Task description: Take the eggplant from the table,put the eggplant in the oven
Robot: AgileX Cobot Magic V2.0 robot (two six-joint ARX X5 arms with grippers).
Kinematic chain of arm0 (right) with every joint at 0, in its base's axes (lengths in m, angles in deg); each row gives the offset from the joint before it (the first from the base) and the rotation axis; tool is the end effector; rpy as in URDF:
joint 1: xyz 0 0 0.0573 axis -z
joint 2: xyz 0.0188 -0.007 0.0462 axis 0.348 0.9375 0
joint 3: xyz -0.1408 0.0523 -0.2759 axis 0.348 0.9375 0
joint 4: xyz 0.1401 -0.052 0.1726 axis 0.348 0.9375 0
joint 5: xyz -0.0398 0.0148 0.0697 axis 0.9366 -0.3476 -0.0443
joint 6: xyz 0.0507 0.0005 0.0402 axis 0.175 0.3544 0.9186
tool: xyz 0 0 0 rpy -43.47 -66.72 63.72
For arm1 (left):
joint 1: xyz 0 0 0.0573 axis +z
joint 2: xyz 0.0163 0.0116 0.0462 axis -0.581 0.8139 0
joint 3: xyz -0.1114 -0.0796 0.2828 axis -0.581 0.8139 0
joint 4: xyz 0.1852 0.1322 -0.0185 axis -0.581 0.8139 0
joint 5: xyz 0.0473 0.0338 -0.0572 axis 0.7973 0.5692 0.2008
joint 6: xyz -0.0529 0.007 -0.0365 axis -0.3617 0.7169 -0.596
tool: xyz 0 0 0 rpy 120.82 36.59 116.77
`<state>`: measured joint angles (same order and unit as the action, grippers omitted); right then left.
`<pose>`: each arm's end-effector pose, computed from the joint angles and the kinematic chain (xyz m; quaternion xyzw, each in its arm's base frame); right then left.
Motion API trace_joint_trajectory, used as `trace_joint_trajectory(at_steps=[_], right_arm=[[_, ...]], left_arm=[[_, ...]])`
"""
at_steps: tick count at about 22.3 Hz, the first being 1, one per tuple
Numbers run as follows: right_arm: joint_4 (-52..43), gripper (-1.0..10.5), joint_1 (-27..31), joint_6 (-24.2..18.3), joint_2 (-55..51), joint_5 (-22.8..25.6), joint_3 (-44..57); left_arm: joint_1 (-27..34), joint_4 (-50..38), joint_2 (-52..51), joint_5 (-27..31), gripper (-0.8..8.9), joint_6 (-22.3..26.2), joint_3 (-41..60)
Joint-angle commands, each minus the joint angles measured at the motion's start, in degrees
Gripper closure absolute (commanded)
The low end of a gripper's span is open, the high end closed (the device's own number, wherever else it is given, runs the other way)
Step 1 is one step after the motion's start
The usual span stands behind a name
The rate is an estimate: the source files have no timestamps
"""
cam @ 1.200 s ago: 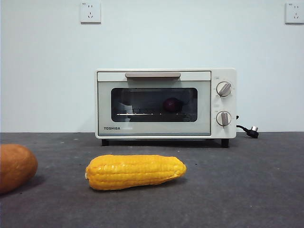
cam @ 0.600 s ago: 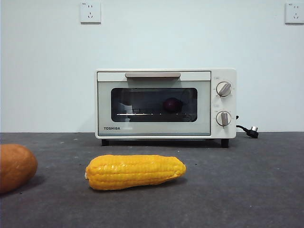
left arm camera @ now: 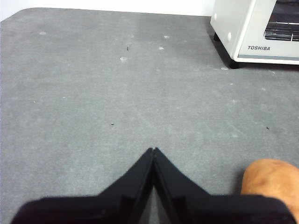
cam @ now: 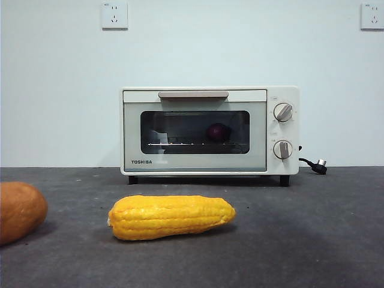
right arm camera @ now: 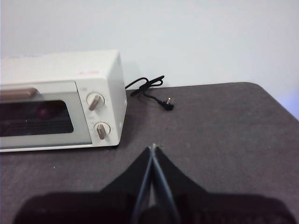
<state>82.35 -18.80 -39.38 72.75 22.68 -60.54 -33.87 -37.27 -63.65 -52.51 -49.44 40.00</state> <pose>0.0075 0.0003 0.2881 0.0073 0.0618 -0.0099 0.9980 0.0300 0.0008 0.1465 -0.0379 0.1514 0.0198 0.9875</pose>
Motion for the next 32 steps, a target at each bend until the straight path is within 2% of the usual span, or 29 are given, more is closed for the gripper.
trace_joint_trajectory(at_steps=[1, 6, 9, 16, 32], right_arm=[[-4.87, 9.5, 0.02, 0.76, -2.91, -0.17, 6.34], [-14.08, 9.5, -0.04, 0.74, -10.1, -0.17, 19.08], [-18.6, 9.5, -0.07, 0.74, -10.86, -0.17, 24.61], [-20.24, 9.5, -0.07, 0.76, -10.86, -0.15, 31.71], [-18.43, 9.5, -0.04, 0.72, -10.86, -0.09, 32.17]], left_arm=[[-0.17, -0.37, 0.02, -0.02, 8.14, -0.42, 0.44], [-0.17, -0.37, 0.02, -0.02, 8.14, -0.42, 0.44], [-0.17, -0.37, 0.07, -0.02, 8.14, -0.42, 0.44], [-0.17, -0.35, 0.35, -0.02, 8.14, -0.42, 0.44], [-0.17, -0.37, 0.37, -0.02, 8.14, -0.42, 0.44]])
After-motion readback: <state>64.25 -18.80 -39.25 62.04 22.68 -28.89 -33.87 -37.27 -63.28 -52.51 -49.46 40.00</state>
